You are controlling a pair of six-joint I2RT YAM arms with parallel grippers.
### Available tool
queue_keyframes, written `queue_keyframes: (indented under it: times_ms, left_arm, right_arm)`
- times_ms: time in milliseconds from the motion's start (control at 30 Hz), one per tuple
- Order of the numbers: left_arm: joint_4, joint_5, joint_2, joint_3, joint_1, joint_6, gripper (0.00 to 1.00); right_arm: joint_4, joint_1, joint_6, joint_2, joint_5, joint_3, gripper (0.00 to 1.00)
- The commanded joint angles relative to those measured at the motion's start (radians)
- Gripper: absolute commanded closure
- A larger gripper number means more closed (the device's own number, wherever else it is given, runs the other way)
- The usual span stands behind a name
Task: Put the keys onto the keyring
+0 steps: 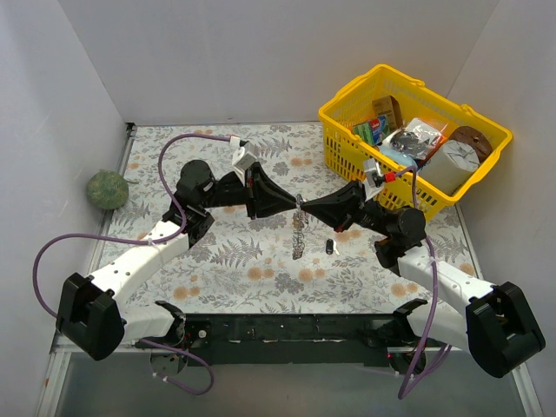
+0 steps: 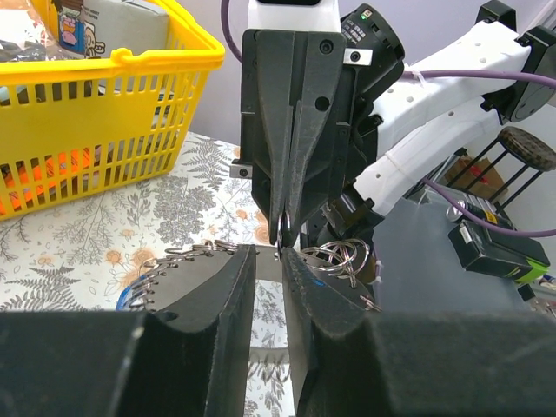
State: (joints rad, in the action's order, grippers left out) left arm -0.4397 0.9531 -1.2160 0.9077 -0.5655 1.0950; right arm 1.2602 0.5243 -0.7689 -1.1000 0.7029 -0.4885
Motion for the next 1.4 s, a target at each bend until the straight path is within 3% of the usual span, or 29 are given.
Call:
queue_keyframes:
  times_ms: [0, 367, 500, 967, 1033, 1167, 1200, 1267, 1367]
  left_arm:
    - [0.032, -0.007, 0.006, 0.008, -0.013, -0.021, 0.82]
    - [0.035, -0.014, -0.013, 0.028, -0.034, -0.024, 0.86]
    - [0.045, -0.019, -0.013, 0.031, -0.034, -0.033, 1.00]
    - [0.145, -0.111, 0.018, 0.048, -0.034, -0.107, 1.00]
    - [0.177, -0.116, 0.018, 0.063, -0.034, -0.119, 1.00]
    - [0.216, -0.132, 0.029, 0.077, -0.036, -0.158, 1.00]
    - [0.235, -0.137, 0.030, 0.079, -0.036, -0.165, 1.00]
    - [0.248, -0.145, 0.033, 0.086, -0.036, -0.181, 1.00]
    - [0.265, -0.148, 0.036, 0.088, -0.034, -0.196, 1.00]
  right_arm:
    - [0.541, -0.004, -0.026, 0.008, -0.022, -0.044, 0.99]
    - [0.547, -0.006, -0.050, -0.011, -0.006, -0.061, 0.99]
    - [0.547, -0.006, -0.050, -0.009, -0.008, -0.059, 0.99]
    - [0.507, -0.013, -0.055, -0.003, -0.003, -0.052, 0.97]
    - [0.498, -0.017, -0.053, 0.002, -0.002, -0.048, 0.90]
    - [0.473, -0.029, -0.053, 0.017, -0.002, -0.038, 0.45]
    - [0.470, -0.030, -0.055, 0.020, -0.002, -0.035, 0.38]
    - [0.456, -0.040, -0.058, 0.026, 0.001, -0.030, 0.09]
    - [0.447, -0.049, -0.067, 0.034, 0.010, -0.028, 0.02]
